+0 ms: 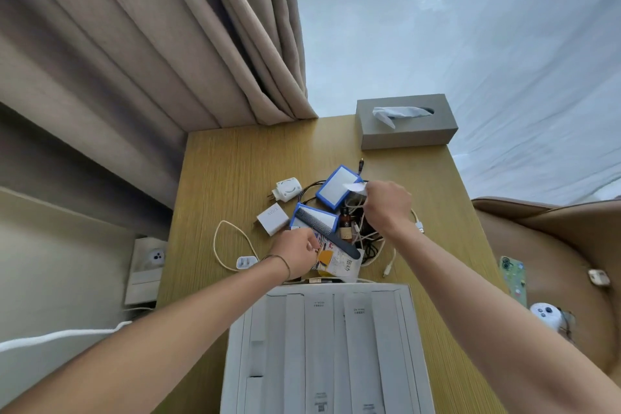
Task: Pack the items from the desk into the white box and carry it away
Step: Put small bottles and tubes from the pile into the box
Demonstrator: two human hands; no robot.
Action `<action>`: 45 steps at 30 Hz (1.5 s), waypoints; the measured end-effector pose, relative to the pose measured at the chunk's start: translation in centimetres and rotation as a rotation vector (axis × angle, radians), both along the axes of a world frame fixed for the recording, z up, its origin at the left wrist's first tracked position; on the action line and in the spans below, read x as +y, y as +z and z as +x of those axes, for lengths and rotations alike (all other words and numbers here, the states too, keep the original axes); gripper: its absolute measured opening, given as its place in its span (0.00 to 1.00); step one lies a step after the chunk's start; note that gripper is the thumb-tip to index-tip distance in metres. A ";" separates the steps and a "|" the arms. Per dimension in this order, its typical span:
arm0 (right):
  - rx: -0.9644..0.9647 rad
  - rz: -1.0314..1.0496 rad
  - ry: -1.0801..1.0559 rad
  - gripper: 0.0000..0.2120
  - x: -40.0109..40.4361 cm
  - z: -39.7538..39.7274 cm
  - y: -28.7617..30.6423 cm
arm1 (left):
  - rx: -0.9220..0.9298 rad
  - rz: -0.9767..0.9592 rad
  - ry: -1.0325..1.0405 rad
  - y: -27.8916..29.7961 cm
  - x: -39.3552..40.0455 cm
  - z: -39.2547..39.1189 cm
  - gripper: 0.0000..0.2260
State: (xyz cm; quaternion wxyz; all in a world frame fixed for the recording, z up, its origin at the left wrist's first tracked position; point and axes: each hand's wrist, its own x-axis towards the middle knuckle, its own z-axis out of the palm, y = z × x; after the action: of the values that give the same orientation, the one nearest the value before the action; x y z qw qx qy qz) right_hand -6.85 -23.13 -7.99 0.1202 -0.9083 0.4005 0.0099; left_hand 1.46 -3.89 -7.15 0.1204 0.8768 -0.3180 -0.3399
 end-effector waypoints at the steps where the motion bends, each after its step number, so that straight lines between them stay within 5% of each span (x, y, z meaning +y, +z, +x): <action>1: -0.054 0.009 -0.013 0.08 -0.1 -0.2 0.1 | -0.017 0.039 0.009 -0.5 -0.1 0.0 0.09; 9: -0.586 0.327 -0.255 0.07 -0.3 -2.3 2.3 | -0.185 0.245 -0.041 -2.9 -2.5 -0.4 0.21; 16: -0.915 0.879 -0.575 0.04 1.1 -3.9 5.3 | -0.201 0.286 0.026 -3.4 -3.9 -1.2 0.29; 23: -0.911 1.128 -0.703 0.02 2.8 -5.7 6.2 | 0.052 0.051 0.155 -3.5 -3.3 -0.7 0.16; 29: -0.885 1.337 -0.572 0.22 4.9 -8.0 7.1 | 0.249 -0.272 0.292 -2.2 -1.9 -0.6 0.13; 33: -0.802 1.385 -0.450 0.18 7.0 -9.6 7.5 | 0.256 -0.423 0.373 -0.7 -0.3 -0.3 0.12; 39: -0.637 1.296 -0.385 0.22 10.4 -11.4 7.5 | 0.238 -0.578 0.572 1.8 2.4 0.7 0.09; 45: -0.349 1.132 -0.257 0.15 14.4 -12.5 6.2 | 0.529 -0.729 0.755 3.6 5.2 0.4 0.12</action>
State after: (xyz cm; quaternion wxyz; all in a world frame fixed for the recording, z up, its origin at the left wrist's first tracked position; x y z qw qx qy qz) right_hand -19.37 -8.69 -1.77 0.6489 -0.6359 0.4138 0.0578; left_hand 1.85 1.35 -3.60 0.6021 0.7168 -0.0390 -0.3495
